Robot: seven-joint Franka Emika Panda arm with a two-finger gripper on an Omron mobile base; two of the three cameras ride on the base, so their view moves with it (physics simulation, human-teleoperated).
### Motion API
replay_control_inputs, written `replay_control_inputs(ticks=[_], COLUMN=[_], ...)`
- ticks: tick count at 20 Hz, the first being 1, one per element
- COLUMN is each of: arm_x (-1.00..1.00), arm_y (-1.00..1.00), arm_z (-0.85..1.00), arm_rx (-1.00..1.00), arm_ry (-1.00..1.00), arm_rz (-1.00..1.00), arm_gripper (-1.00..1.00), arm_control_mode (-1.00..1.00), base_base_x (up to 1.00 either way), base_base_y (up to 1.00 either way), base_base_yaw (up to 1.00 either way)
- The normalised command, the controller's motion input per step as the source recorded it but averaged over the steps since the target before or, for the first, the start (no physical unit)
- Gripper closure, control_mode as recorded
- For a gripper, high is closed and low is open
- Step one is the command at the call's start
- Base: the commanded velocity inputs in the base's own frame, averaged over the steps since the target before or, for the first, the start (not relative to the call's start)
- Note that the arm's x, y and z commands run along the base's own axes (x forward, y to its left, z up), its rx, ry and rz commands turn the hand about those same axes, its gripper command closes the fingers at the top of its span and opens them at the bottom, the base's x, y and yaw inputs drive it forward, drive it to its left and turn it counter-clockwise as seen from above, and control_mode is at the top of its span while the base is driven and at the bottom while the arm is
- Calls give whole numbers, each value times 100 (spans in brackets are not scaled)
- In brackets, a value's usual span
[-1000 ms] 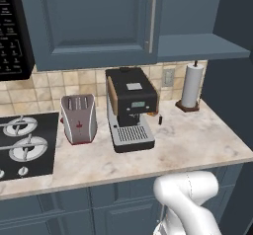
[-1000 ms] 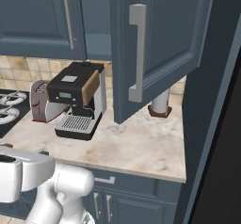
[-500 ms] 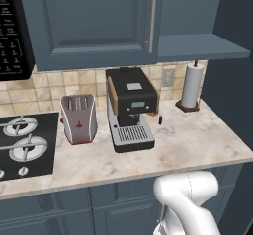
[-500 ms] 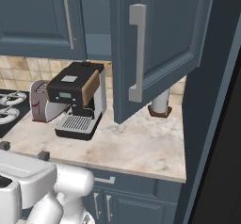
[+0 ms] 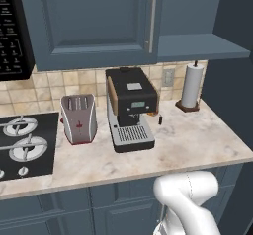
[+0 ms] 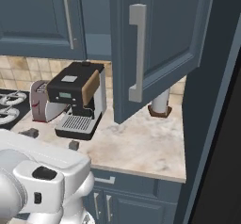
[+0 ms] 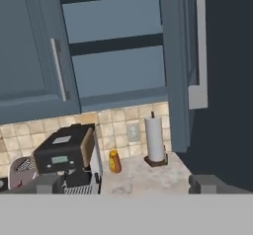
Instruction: Close all open cabinet doors.
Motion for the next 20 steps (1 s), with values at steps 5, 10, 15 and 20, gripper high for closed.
replay_control_inputs(ticks=[5, 10, 15, 20], arm_x=[45, 36, 21, 27], arm_y=[-25, -10, -13, -16], arm_z=[0, -3, 0, -5], arm_rx=[3, 1, 0, 0], arm_ry=[-9, -14, -17, -12], arm_rz=[-2, 0, 0, 0], arm_gripper=[-100, -100, -100, -100], arm_control_mode=[-100, -100, -100, -100], base_base_x=[0, 0, 0, 0], base_base_y=[0, 0, 0, 0], base_base_yaw=[0, 0, 0, 0])
